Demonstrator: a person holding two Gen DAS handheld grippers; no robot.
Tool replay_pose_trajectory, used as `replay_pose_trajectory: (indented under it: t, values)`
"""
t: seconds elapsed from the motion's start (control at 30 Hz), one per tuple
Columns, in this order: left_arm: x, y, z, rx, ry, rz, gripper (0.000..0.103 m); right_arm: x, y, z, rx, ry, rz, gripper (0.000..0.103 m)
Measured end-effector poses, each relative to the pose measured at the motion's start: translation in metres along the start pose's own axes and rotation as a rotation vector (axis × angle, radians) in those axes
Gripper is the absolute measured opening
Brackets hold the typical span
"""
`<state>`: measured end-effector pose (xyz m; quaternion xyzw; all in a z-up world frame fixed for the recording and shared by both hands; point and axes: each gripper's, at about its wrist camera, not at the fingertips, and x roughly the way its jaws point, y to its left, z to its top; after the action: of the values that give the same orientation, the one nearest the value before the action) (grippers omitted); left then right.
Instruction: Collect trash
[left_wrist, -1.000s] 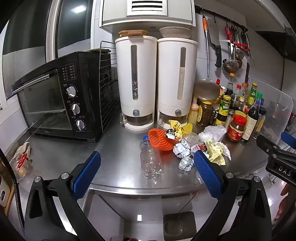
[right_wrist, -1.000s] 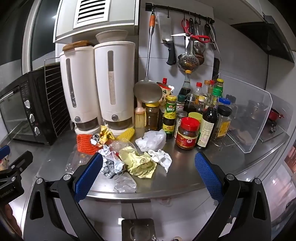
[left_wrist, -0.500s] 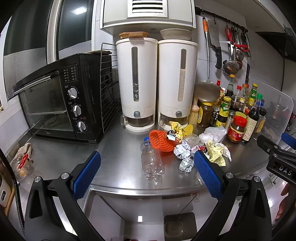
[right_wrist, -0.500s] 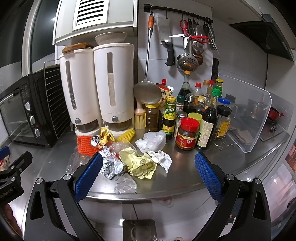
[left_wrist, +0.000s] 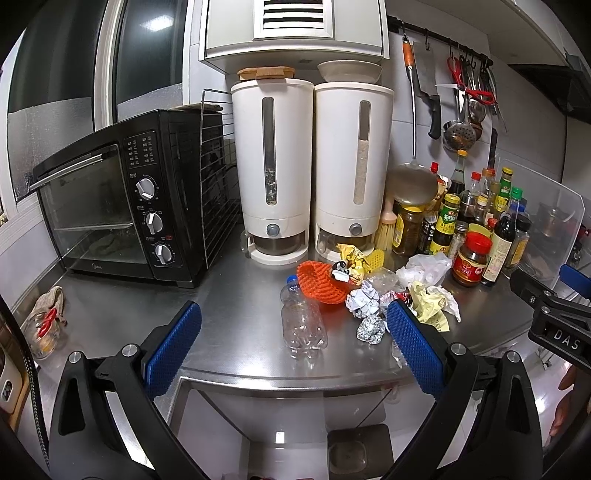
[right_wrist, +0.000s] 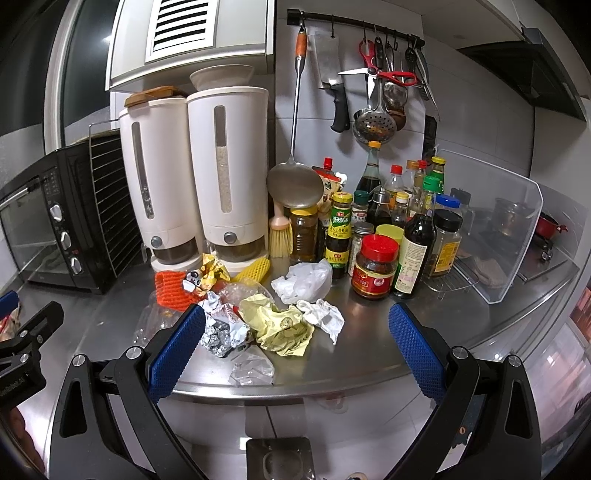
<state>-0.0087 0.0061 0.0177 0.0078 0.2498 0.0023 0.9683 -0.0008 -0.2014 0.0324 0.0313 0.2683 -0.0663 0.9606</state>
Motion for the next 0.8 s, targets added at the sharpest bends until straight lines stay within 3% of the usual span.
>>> replay_pose_trajectory:
  t: [0.8]
  values:
    - [0.0013,-0.0009,-0.0008,0.000,-0.004,0.002,0.095,-0.0012,-0.0028,0.0017,0.004,-0.002,0.002,0.100]
